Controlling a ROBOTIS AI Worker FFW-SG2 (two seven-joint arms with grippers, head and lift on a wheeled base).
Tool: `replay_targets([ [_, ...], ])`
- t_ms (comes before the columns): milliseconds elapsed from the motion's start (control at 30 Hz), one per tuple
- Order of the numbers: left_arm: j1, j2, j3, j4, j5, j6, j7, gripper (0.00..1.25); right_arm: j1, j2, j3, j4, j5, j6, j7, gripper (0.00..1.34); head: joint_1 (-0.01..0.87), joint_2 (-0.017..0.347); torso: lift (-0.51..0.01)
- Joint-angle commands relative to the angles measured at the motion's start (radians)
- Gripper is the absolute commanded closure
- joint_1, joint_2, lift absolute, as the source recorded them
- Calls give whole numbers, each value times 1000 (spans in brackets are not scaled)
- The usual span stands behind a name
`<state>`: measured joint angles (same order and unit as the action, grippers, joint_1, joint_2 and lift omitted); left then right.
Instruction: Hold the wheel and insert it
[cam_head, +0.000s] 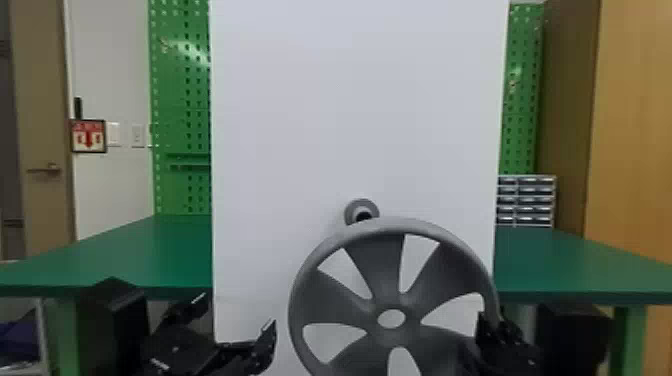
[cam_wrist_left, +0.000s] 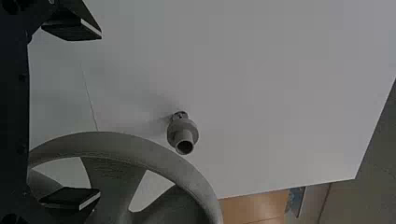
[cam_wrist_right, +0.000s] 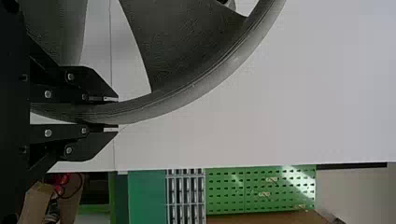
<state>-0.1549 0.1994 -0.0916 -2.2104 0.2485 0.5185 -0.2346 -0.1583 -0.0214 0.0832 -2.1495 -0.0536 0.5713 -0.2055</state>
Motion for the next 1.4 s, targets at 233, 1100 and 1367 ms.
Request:
replay_targets([
  [233,0,0,-2,2,-3,0,0,101,-64,8,7,-29,1,107,0,1165,97,15,-442],
  [1100,2,0,-7,5,-3,0,0,101,-187,18,6,-55,-15,277,-5,1165,97,15,-442],
  [1367,3,0,-5,6,-5,0,1,101,-218,21,1,-58,-15,325,-5,1165,97,15,-442],
])
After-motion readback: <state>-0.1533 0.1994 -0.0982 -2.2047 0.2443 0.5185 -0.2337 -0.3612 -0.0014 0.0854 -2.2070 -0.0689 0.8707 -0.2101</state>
